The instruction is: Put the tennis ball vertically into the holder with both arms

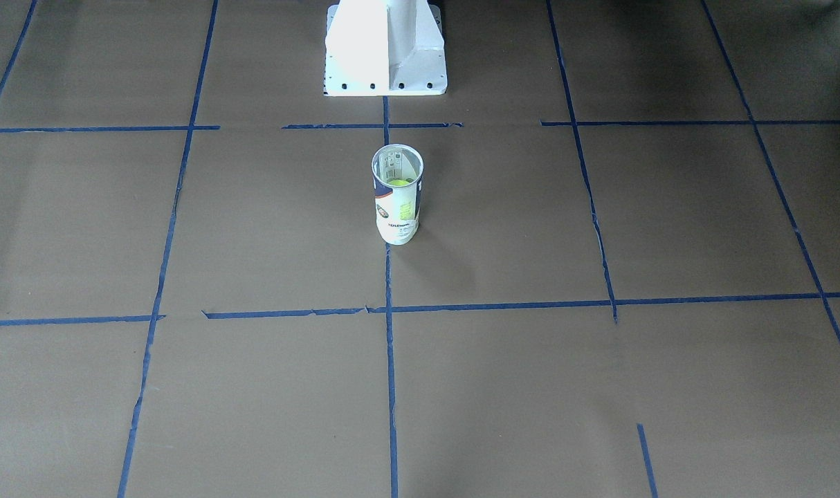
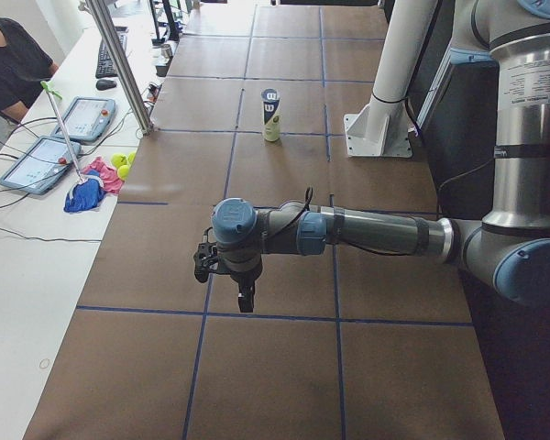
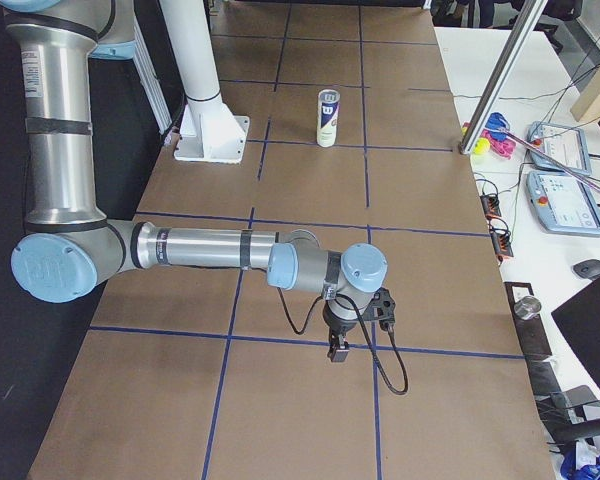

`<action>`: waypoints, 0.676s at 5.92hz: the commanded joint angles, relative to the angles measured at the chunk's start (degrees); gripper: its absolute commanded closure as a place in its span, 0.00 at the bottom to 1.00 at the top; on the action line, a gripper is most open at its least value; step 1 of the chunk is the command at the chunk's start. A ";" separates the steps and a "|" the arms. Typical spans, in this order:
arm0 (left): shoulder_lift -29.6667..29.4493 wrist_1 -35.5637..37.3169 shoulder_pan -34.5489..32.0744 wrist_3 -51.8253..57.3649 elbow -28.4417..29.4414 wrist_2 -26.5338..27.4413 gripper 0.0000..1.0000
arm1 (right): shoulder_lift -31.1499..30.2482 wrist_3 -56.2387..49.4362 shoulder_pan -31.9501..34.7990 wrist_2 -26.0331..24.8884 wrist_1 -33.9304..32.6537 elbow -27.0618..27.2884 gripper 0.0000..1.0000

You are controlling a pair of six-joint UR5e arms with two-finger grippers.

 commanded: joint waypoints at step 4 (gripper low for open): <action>2.55 -1.23 0.13 0.15 0.84 0.45 0.00 | -0.33 0.10 -0.12 1.64 0.24 0.40 0.00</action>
